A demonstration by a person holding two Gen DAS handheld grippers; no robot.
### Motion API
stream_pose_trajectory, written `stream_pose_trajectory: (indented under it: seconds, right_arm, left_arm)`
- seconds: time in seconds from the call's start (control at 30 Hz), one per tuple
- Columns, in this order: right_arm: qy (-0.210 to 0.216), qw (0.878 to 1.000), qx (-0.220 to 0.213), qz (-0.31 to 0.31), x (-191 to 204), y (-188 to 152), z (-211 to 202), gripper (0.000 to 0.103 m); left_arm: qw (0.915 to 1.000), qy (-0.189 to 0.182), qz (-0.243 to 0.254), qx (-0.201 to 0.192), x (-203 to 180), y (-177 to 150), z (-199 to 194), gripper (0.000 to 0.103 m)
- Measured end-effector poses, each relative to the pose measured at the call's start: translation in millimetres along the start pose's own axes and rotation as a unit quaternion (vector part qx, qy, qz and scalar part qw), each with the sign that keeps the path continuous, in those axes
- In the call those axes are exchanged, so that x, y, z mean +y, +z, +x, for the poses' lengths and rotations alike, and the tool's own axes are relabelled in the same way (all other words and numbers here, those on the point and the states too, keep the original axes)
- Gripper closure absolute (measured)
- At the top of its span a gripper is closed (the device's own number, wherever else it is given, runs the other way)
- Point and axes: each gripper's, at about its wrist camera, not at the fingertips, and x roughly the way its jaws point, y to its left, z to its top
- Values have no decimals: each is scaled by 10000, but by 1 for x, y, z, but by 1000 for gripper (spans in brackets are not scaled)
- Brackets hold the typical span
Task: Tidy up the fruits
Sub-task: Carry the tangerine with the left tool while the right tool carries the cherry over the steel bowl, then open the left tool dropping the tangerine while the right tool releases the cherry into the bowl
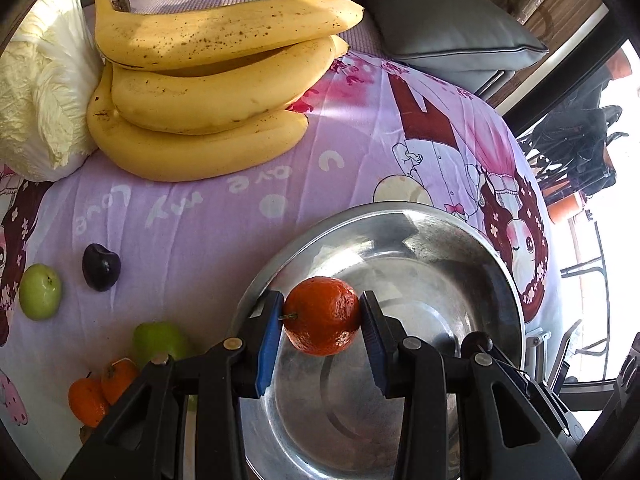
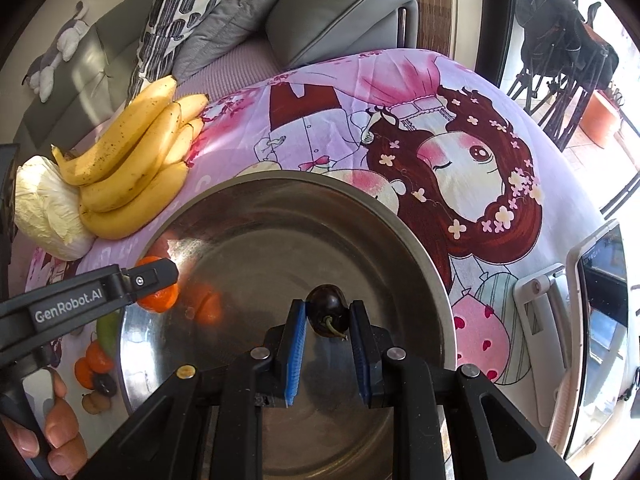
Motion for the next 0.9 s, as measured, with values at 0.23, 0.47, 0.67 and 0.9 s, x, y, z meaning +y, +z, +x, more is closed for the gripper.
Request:
stream_pose_trajectory:
  seconds: [0.23, 0.47, 0.67, 0.9]
  right_arm:
    - [-104, 9999, 65, -11, 2, 4, 6, 79]
    - [-221, 9997, 31, -49, 2, 6, 7, 79]
    - [-263, 9996, 14, -59, 1, 5, 5, 69]
    - [-216, 9995, -155, -141, 6, 4, -6, 46]
  left_arm:
    - [9999, 83, 94, 58, -4, -1, 0, 62]
    - [10000, 8, 91, -14, -4, -1, -10, 58]
    - [9998, -63, 163, -47, -5, -9, -26, 49]
    - [9998, 88, 39, -199, 12, -19, -47, 41]
